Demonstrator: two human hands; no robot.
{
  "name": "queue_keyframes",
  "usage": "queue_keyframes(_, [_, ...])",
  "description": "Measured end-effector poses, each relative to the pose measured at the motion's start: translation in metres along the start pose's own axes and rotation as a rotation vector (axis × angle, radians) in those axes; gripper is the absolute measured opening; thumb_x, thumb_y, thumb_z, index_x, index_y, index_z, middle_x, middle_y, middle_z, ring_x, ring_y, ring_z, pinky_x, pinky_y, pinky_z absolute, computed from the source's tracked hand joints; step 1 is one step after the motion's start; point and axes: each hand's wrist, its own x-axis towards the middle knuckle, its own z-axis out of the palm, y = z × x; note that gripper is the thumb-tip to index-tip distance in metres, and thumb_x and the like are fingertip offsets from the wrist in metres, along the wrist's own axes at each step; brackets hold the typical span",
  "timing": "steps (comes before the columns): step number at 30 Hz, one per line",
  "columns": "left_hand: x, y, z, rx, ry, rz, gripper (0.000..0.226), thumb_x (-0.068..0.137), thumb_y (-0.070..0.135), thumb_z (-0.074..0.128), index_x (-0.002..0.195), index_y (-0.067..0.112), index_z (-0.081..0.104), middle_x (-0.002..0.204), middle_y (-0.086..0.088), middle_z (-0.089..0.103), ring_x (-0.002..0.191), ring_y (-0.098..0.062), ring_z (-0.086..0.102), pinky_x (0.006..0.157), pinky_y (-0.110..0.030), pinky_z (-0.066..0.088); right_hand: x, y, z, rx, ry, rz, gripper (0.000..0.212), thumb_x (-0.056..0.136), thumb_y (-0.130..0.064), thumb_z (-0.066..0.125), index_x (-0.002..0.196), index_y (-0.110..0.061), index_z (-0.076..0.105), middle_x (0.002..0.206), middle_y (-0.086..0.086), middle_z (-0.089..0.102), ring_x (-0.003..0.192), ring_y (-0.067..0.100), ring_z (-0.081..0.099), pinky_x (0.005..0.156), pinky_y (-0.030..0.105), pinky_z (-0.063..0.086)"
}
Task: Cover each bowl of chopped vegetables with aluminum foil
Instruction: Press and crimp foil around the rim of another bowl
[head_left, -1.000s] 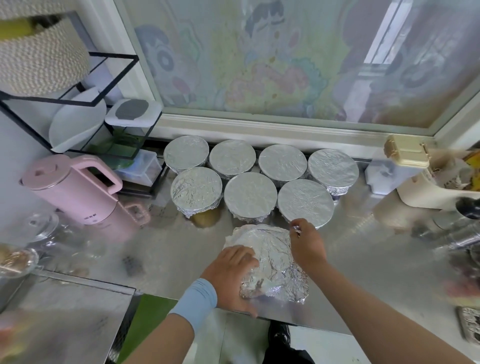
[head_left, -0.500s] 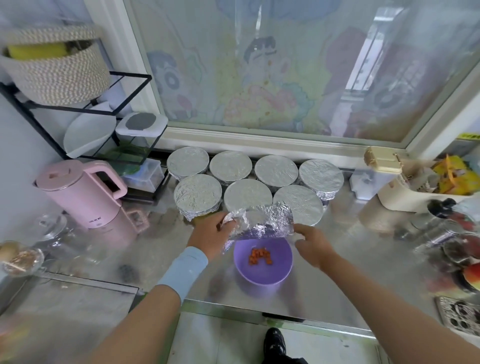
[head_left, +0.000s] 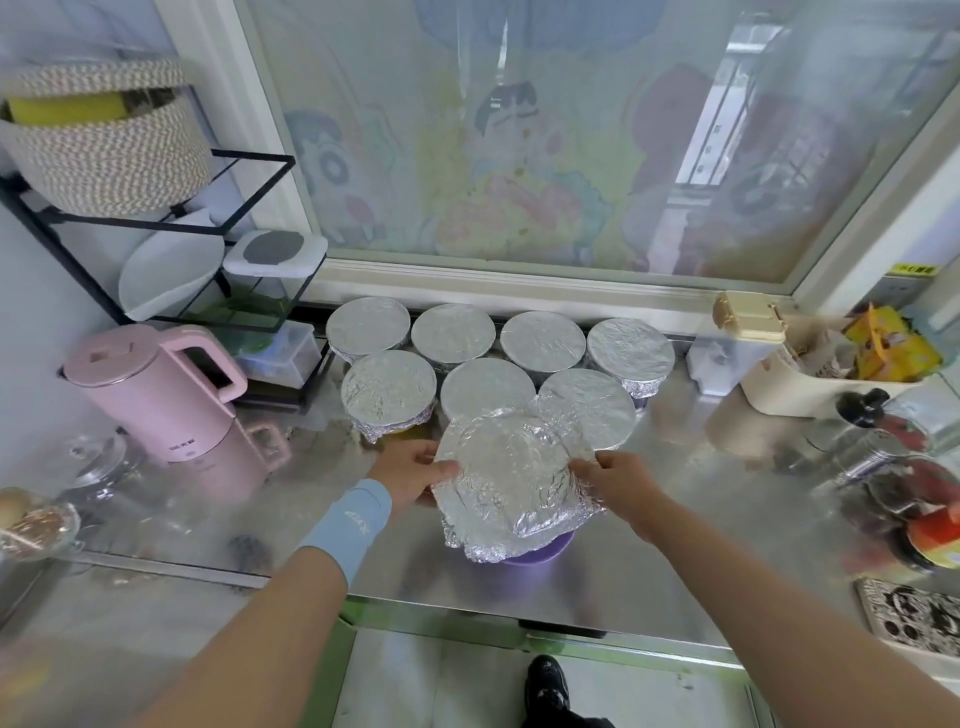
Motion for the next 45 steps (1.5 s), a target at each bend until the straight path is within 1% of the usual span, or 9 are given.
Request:
queue_keyframes(7, [0.015,-0.034,0.016,0.212,0.034,-0.075,0.02,0.095,0.028,0.06,0.081,0.014,0.058,0.085,-0.008,0.057,0.084,-0.024,0.059,0.083,-0.044,0.059,0.001,0.027,0.008,-0.181,-0.044,0.093,0.01,0.083,-0.007,0.068,0.093,-0.003,0.068,0.074,0.005,0.058,0.063,0.015,0.049,0.056,0.024,0.038])
queue_keyframes(9, [0.015,-0.038,0.021,0.218,0.063,-0.055,0.009,0.091,0.026,0.064,0.096,0.018,0.063,0.094,-0.004,0.066,0.089,-0.023,0.064,0.086,-0.046,0.057,0.001,0.033,0.014,-0.213,-0.012,0.127,0.011,0.082,-0.005,0.059,0.088,0.001,0.066,0.067,0.004,0.052,0.061,0.016,0.045,0.056,0.026,0.035])
queue_keyframes(13, [0.01,-0.042,0.029,0.256,0.057,0.049,0.055,0.078,0.022,0.08,0.122,0.035,0.05,0.103,0.003,0.062,0.093,-0.014,0.062,0.077,-0.031,0.055,-0.001,0.036,0.024,-0.209,0.043,0.172,0.015,0.081,-0.003,0.049,0.075,-0.01,0.062,0.064,0.003,0.053,0.06,0.017,0.048,0.054,0.024,0.036])
queue_keyframes(24, [0.022,-0.054,0.032,0.84,0.271,0.285,0.028,0.101,0.029,0.044,0.118,0.024,0.067,0.109,0.003,0.069,0.095,-0.019,0.063,0.081,-0.031,0.051,0.006,0.041,0.036,-0.329,0.087,0.226,0.043,0.076,-0.03,0.05,0.114,-0.013,0.062,0.106,0.01,0.068,0.098,0.027,0.063,0.087,0.033,0.05])
queue_keyframes(29, [0.029,-0.051,0.042,0.334,0.44,0.059,0.018,0.099,0.018,0.046,0.097,0.011,0.062,0.089,-0.001,0.059,0.085,-0.023,0.056,0.073,-0.029,0.041,-0.001,0.036,0.037,-0.332,0.119,0.203,0.037,0.08,-0.027,0.051,0.114,-0.014,0.059,0.1,0.008,0.067,0.094,0.027,0.062,0.086,0.033,0.05])
queue_keyframes(32, [0.036,-0.049,0.043,-0.057,0.447,-0.147,0.012,0.095,0.012,0.052,0.106,0.015,0.056,0.098,-0.005,0.061,0.088,-0.024,0.056,0.079,-0.033,0.045,-0.001,0.038,0.038,-0.336,0.122,0.19,0.042,0.083,-0.026,0.051,0.122,-0.013,0.055,0.106,0.01,0.067,0.098,0.028,0.061,0.084,0.031,0.047])
queue_keyframes(36, [0.04,-0.047,0.041,-0.15,0.415,-0.124,0.03,0.09,-0.004,0.053,0.094,0.024,0.065,0.101,-0.005,0.066,0.089,-0.024,0.061,0.085,-0.036,0.052,-0.001,0.037,0.039,-0.331,0.123,0.185,0.048,0.08,-0.027,0.051,0.125,-0.014,0.055,0.106,0.009,0.068,0.099,0.028,0.062,0.088,0.033,0.049])
queue_keyframes(41, [0.035,-0.041,0.052,0.555,0.584,0.247,0.043,0.087,-0.006,0.051,0.111,0.023,0.071,0.128,-0.005,0.054,0.117,-0.025,0.049,0.102,-0.035,0.042,-0.003,0.034,0.041,-0.38,0.167,0.173,0.041,0.08,-0.024,0.052,0.12,-0.013,0.049,0.105,0.008,0.062,0.097,0.029,0.06,0.084,0.036,0.049])
queue_keyframes(45, [0.027,-0.037,0.088,0.998,0.274,0.586,0.034,0.096,0.015,0.048,0.127,0.024,0.061,0.139,0.004,0.049,0.132,-0.02,0.038,0.112,-0.036,0.031,-0.008,0.034,0.052,-0.854,0.376,-0.21,0.07,0.076,-0.014,0.055,0.142,-0.014,0.031,0.134,0.012,0.043,0.119,0.03,0.046,0.098,0.04,0.042])
